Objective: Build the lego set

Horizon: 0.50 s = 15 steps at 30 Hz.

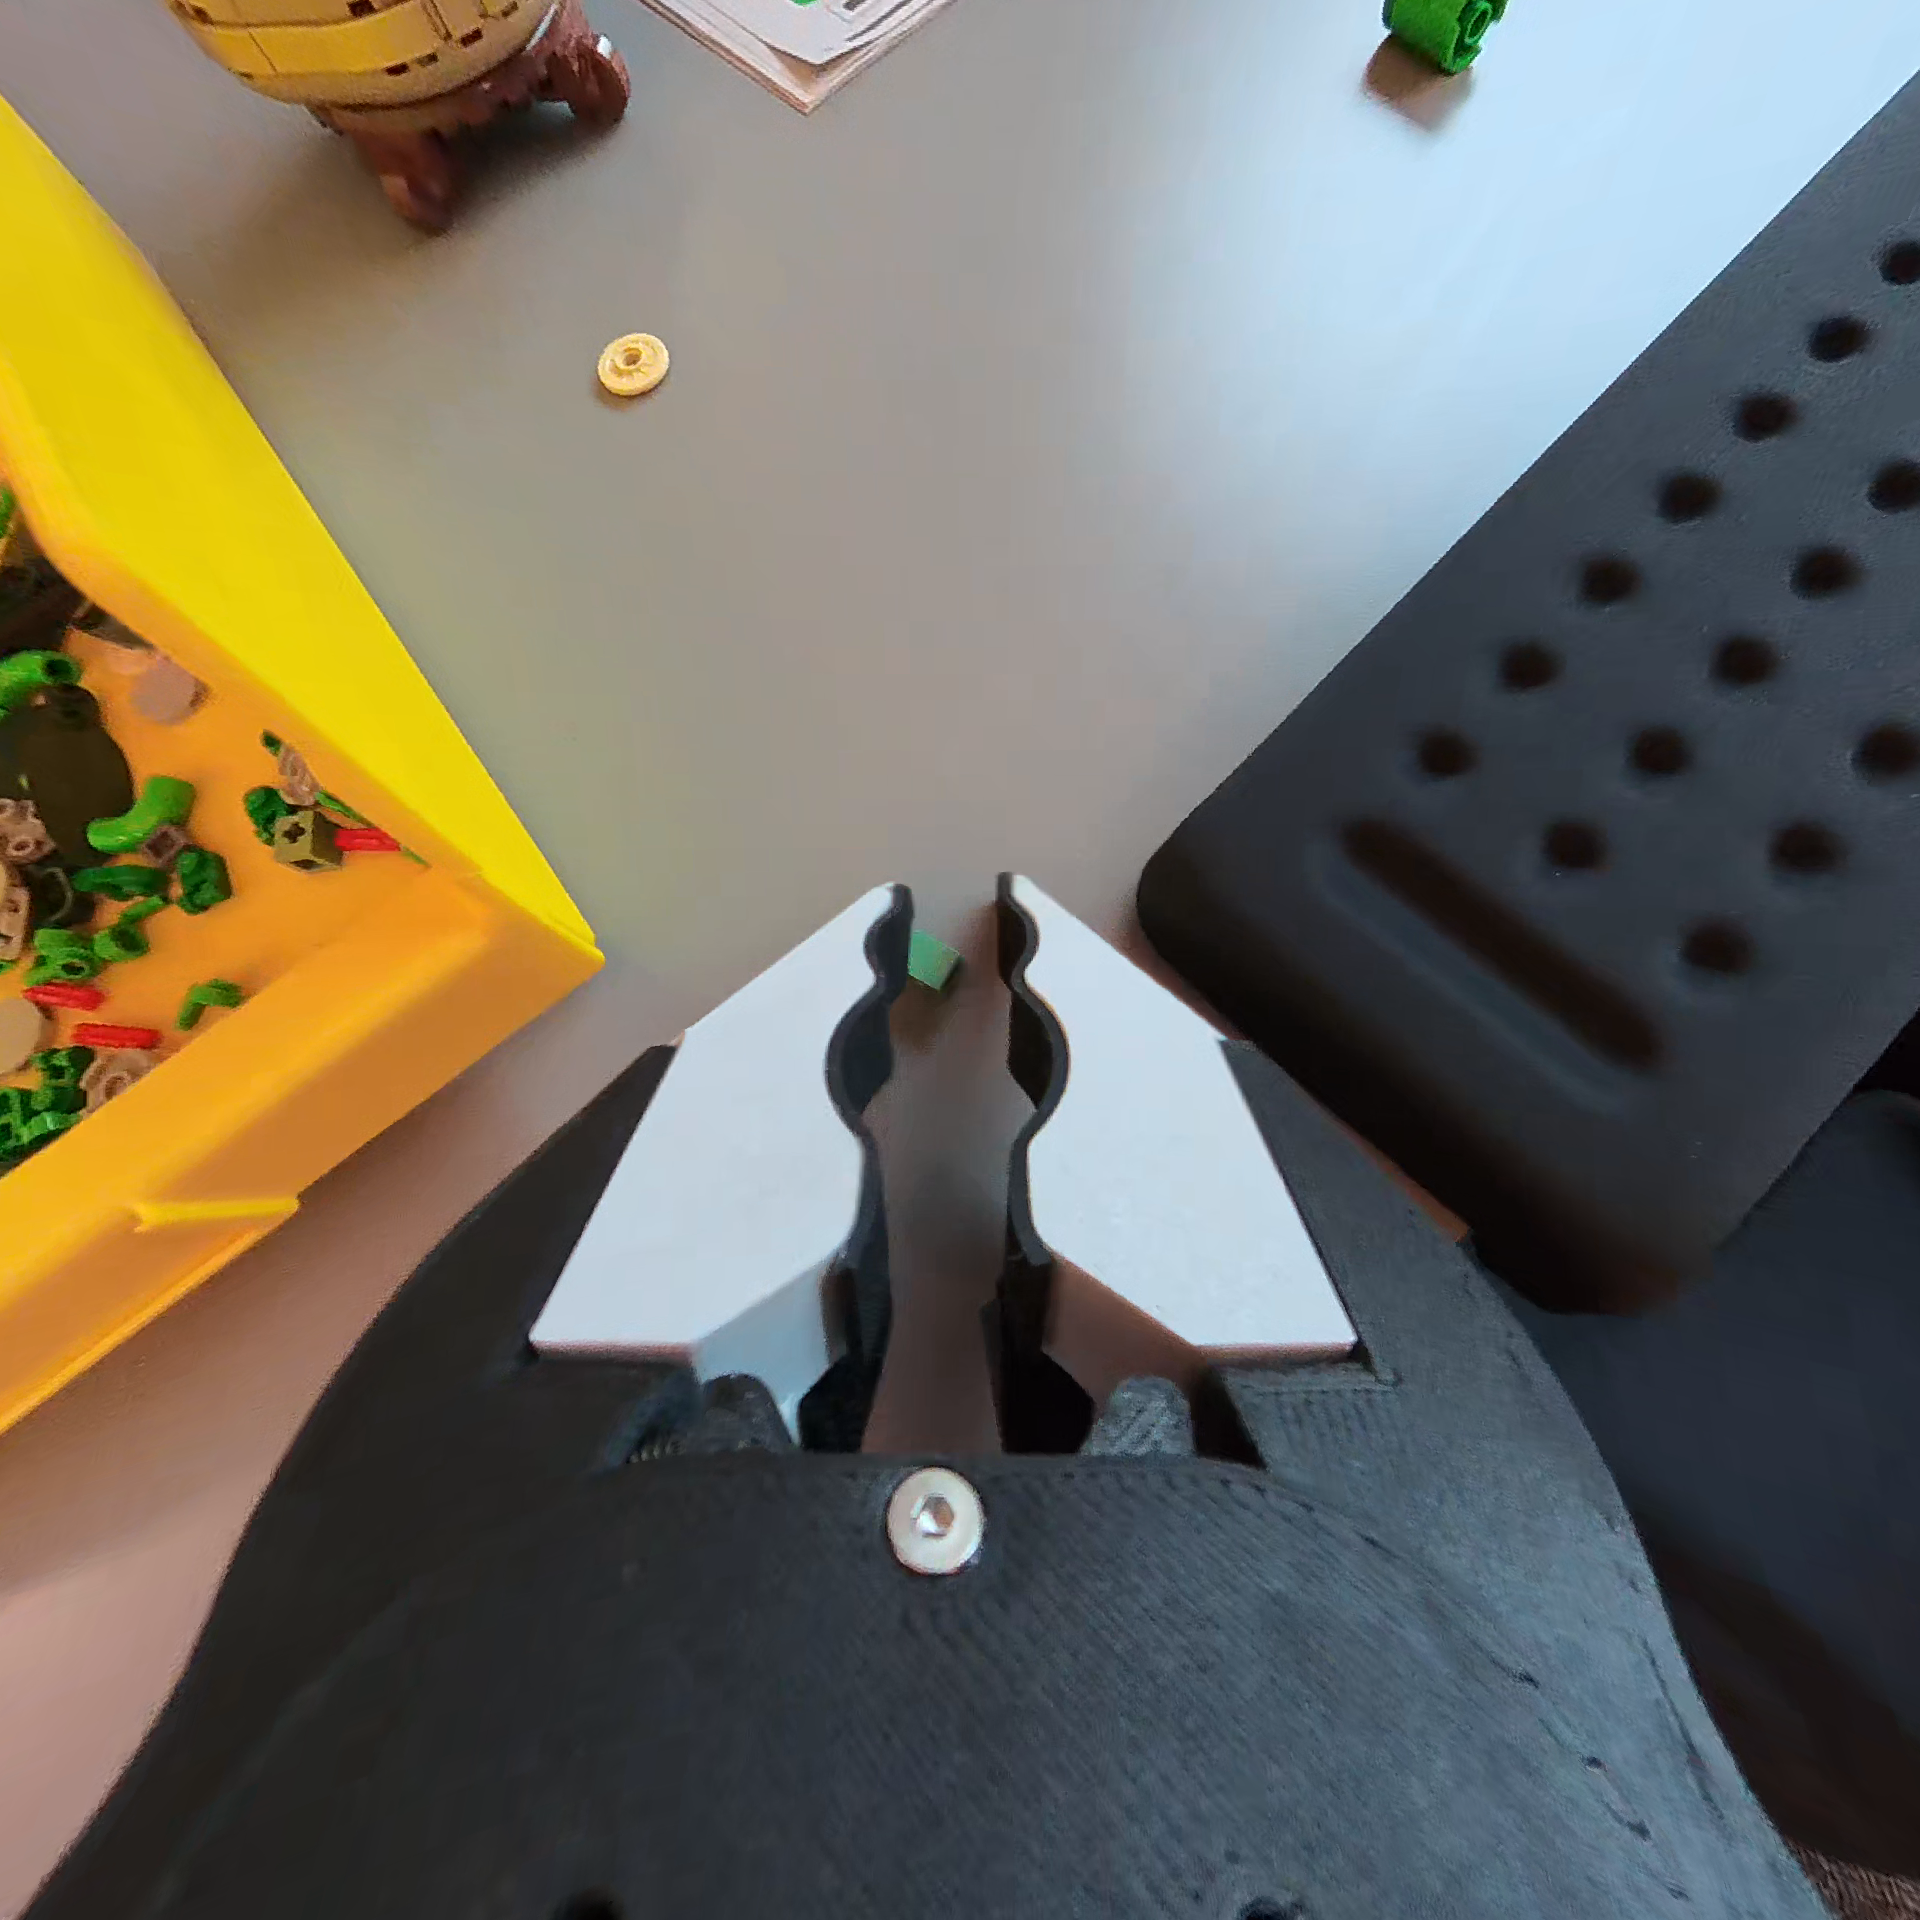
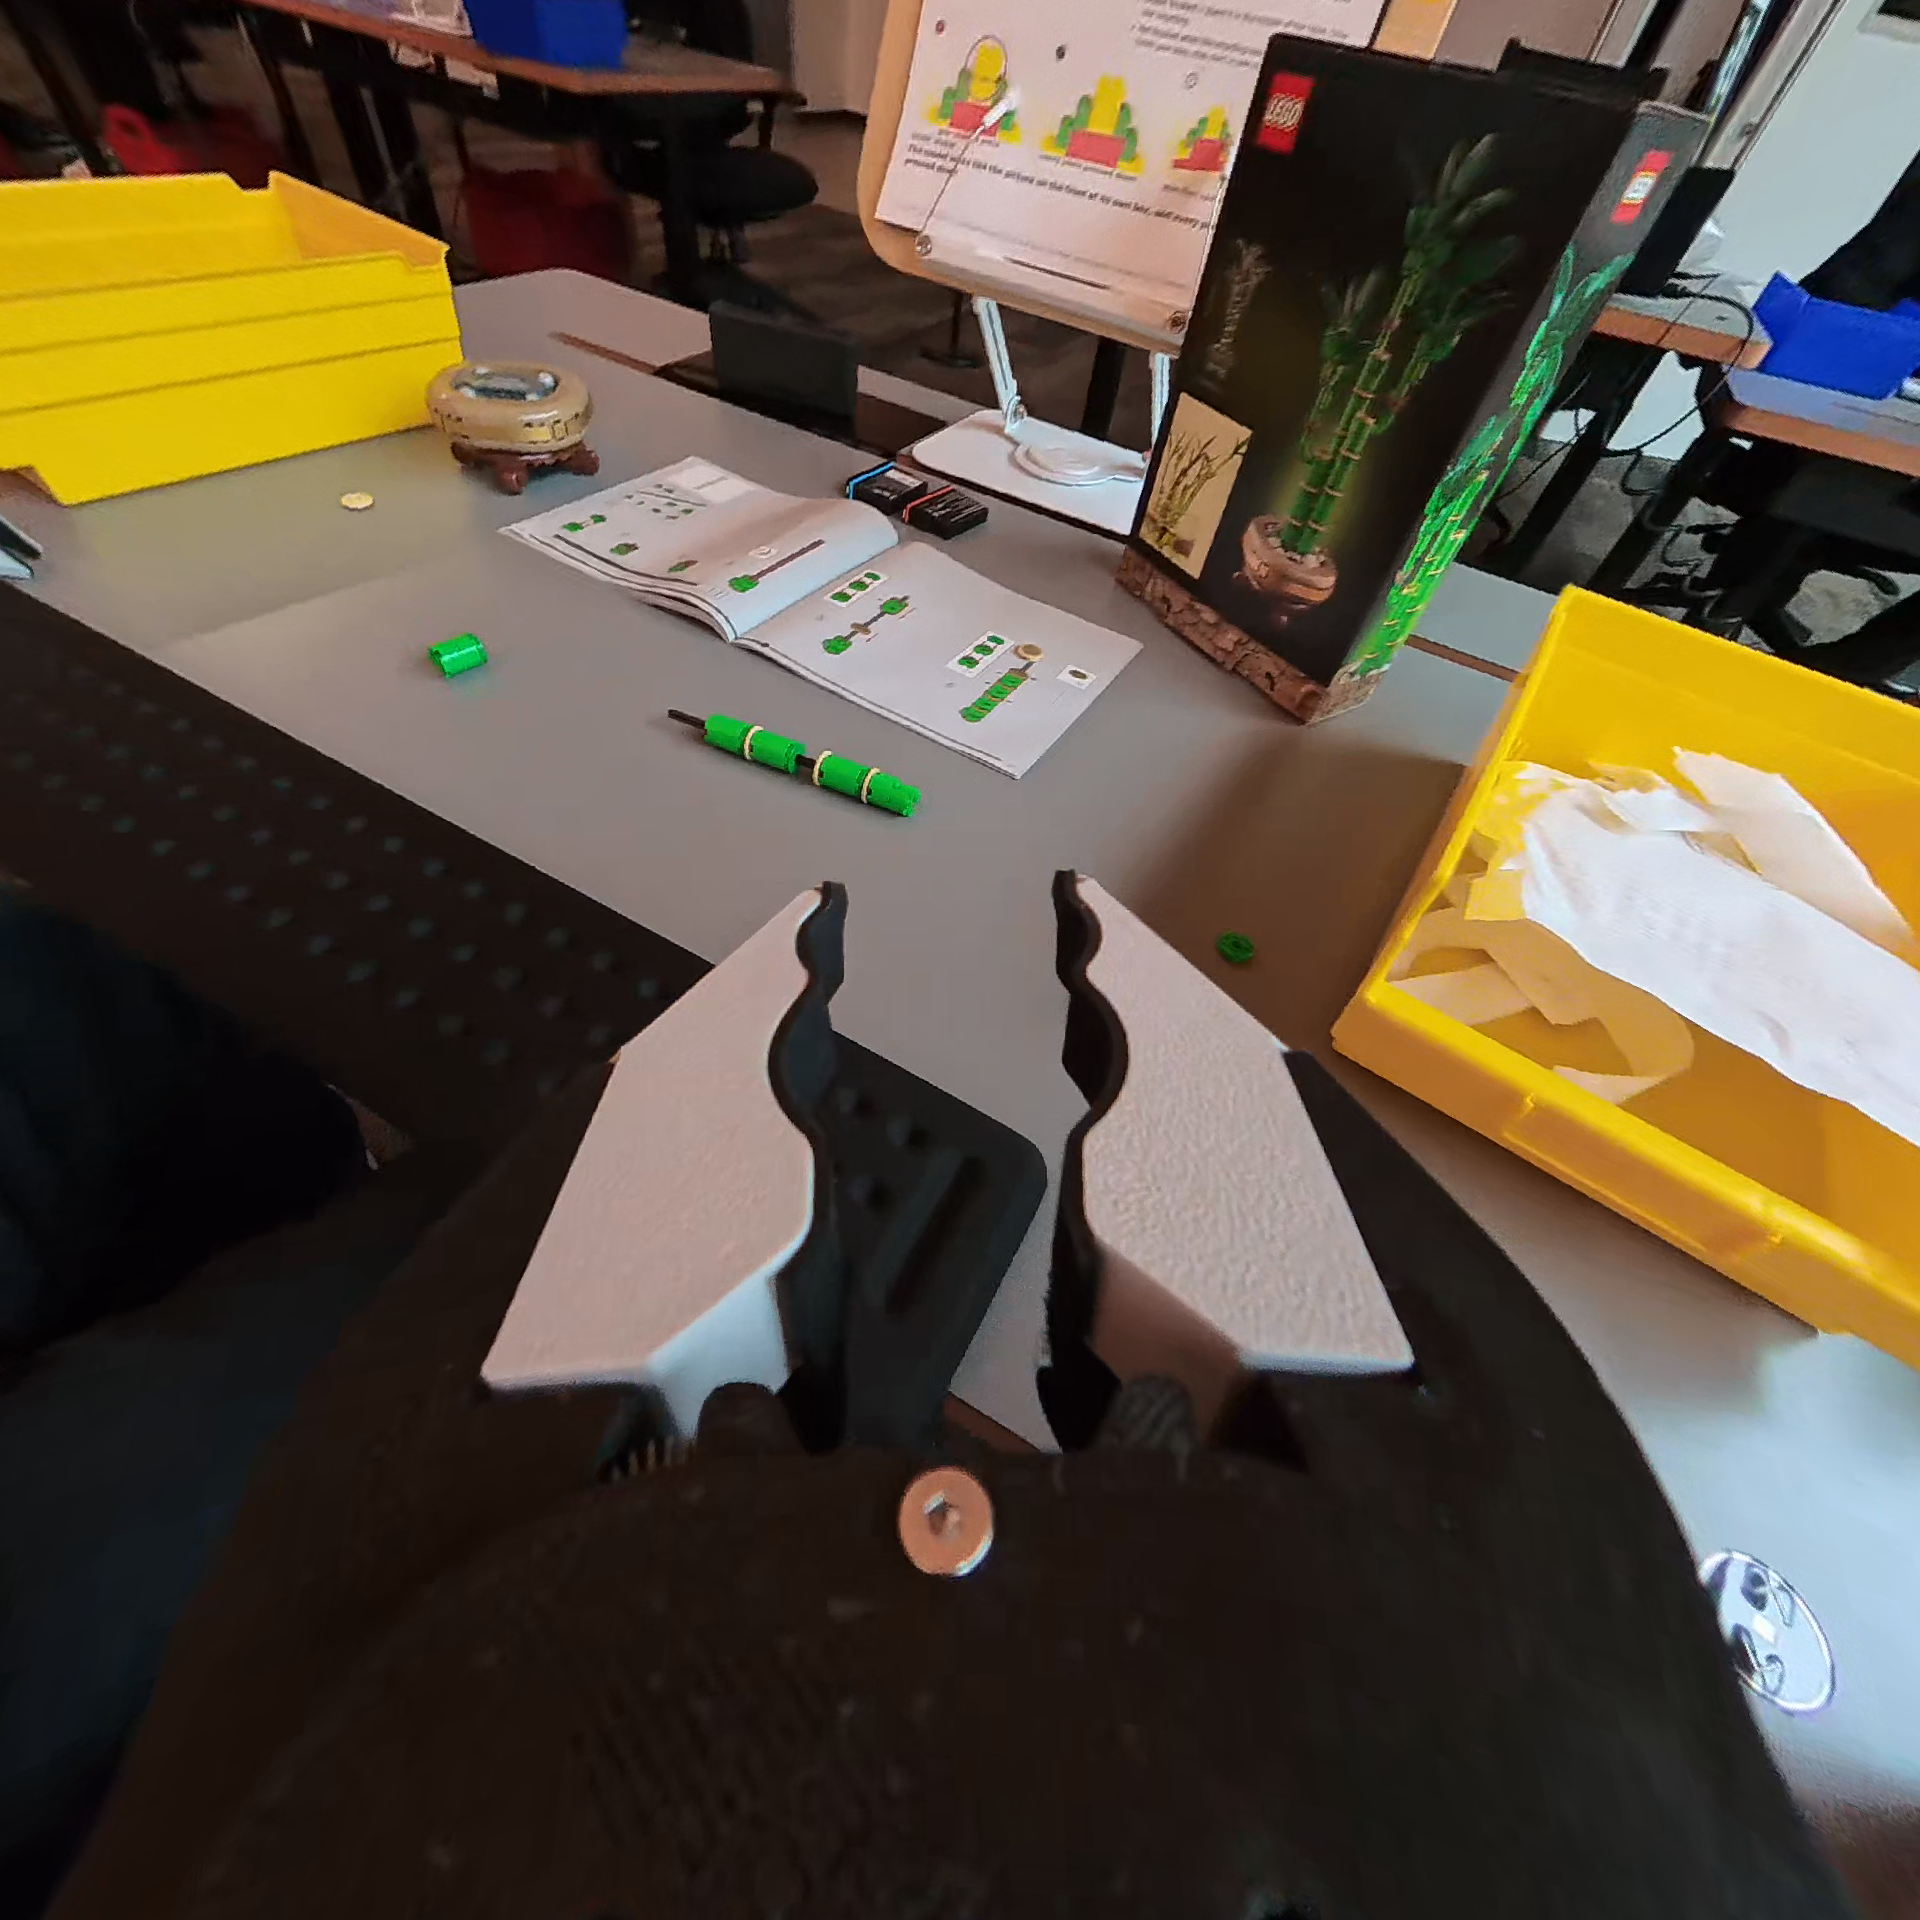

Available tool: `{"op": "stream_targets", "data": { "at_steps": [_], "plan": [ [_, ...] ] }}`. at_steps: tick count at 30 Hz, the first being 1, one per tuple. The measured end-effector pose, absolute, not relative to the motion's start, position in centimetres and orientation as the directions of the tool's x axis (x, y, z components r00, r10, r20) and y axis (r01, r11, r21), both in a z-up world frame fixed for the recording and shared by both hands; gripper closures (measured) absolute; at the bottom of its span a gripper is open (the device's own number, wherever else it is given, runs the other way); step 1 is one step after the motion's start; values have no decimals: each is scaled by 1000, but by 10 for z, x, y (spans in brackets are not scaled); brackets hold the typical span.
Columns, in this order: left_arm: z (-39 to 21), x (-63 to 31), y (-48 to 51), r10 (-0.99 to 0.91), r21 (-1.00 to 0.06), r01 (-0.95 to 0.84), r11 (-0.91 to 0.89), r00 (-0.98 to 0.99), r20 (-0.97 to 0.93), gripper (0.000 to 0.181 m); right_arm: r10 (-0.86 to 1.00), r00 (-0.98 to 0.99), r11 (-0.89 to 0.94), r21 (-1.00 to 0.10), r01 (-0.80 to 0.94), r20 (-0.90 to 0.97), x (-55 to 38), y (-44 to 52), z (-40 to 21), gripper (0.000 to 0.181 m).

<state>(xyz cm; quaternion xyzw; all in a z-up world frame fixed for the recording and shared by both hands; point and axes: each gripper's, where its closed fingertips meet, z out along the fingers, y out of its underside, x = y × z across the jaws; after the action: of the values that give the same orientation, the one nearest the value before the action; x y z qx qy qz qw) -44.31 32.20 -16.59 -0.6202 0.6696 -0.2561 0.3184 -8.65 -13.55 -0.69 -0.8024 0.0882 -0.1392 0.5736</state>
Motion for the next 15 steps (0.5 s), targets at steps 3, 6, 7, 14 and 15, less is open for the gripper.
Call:
{"op": "stream_targets", "data": {
  "at_steps": [3, 6, 7, 14, 15],
  "plan": [
    [-166, -445, 324, -991, -733, -669, 122, -37, -131, 176, -290, 949, -326, -945, 24, 125, -89, -132, -11, 141],
    [-165, -447, 325, -992, -735, -668, 114, -30, -126, 181, -264, 955, -354, -935, 33, 134, -92, -124, -23, 141],
    [-163, -448, 327, -992, -741, -663, 103, -16, -124, 181, -257, 956, -364, -931, 39, 141, -93, -122, -27, 141],
    [-129, -461, 328, -994, -824, -566, -32, 102, -31, 164, -221, 965, -414, -910, 40, 143, -99, -112, -51, 140],
    [-135, -462, 324, -995, -807, -589, -31, 94, -31, 161, -219, 965, -412, -910, 40, 142, -99, -110, -52, 140]
  ]
}}
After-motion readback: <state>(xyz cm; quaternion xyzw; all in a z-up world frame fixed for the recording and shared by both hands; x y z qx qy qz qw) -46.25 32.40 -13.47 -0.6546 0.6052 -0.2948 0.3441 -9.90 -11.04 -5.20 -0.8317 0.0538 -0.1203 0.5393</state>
